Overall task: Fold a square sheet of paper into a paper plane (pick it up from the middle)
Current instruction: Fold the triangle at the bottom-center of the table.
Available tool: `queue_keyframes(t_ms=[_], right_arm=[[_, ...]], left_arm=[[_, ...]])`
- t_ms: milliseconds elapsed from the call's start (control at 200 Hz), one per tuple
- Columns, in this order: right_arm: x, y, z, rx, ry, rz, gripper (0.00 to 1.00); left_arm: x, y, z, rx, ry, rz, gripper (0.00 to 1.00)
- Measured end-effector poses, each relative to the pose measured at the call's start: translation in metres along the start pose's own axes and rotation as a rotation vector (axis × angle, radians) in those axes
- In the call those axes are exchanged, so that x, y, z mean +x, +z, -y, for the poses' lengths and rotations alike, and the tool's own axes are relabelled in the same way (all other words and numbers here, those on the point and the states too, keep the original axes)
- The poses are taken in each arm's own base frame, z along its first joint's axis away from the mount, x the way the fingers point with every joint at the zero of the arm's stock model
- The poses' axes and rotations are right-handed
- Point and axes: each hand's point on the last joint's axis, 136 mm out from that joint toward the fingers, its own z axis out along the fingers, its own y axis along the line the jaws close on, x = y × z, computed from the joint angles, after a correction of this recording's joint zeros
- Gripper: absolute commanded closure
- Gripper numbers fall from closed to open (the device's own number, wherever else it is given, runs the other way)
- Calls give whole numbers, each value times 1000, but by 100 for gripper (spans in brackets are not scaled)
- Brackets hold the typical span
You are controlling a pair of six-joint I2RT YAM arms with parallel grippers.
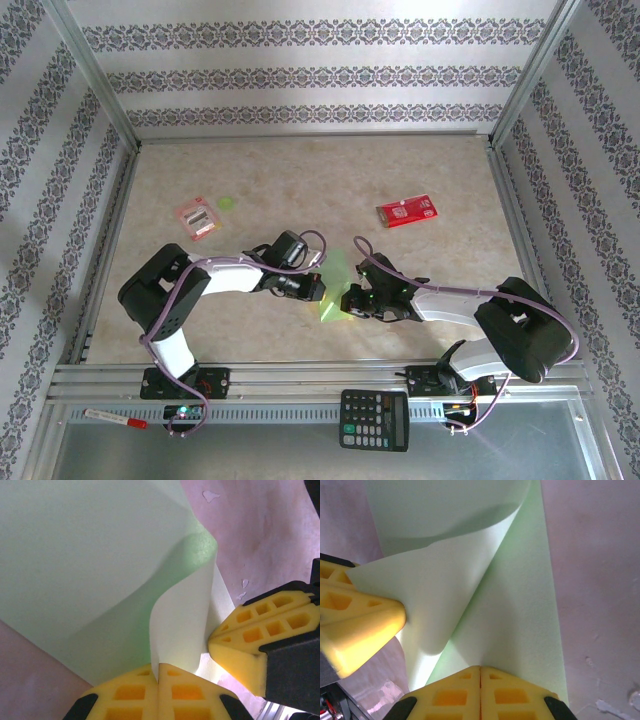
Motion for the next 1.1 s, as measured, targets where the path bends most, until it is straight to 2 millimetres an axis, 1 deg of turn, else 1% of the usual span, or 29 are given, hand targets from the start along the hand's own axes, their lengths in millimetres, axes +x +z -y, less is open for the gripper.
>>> queue_keyframes(t_ms=[460,1099], right_arm=[[0,0,0,2,1,0,93],[0,-1,1,7,-2,0,92]], left_arm=[[5,0,-4,-7,-8,-9,100],[4,1,-9,-12,-22,-10,100]])
